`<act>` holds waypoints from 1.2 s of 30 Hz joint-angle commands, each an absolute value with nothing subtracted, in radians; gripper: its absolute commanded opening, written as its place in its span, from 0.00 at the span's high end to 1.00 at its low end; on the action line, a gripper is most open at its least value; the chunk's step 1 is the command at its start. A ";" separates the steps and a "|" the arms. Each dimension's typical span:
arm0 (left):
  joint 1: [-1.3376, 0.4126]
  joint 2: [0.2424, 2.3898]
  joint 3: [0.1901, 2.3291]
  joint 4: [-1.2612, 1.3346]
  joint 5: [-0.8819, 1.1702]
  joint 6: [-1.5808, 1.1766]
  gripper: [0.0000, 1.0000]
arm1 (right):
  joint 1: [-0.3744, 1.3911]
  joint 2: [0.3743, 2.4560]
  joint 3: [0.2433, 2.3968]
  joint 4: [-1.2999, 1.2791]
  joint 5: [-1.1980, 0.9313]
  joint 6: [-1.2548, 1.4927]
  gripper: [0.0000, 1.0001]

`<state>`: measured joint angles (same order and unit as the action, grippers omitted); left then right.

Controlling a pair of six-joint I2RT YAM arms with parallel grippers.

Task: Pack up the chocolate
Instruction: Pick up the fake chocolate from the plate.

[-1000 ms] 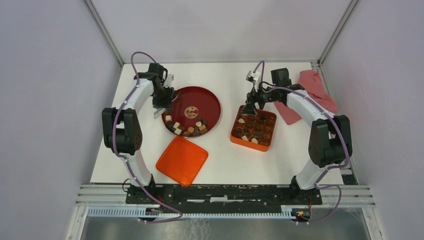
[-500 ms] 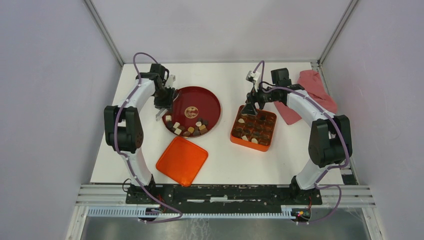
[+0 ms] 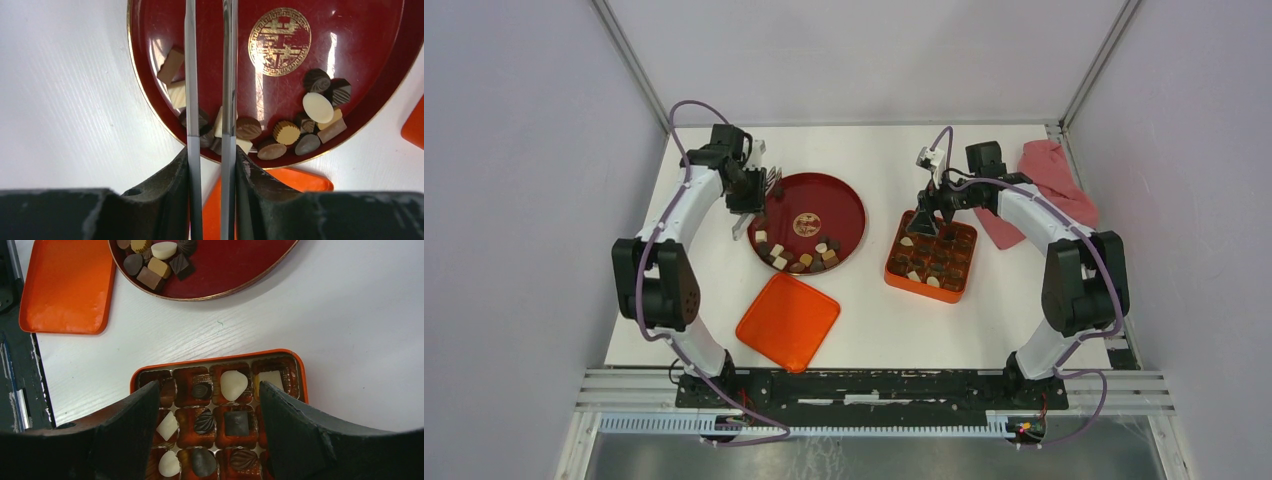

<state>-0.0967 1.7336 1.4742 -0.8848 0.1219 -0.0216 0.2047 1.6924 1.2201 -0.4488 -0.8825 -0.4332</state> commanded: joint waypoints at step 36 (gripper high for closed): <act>-0.094 1.817 1.523 -0.868 0.097 -0.032 0.55 | 0.202 1.653 1.196 -0.420 -0.890 -0.428 0.22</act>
<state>-0.0967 1.8076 1.4731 -0.8848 0.1188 -0.0311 0.2047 1.6775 1.1973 -0.4412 -0.8818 -0.4240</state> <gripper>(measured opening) 0.455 0.781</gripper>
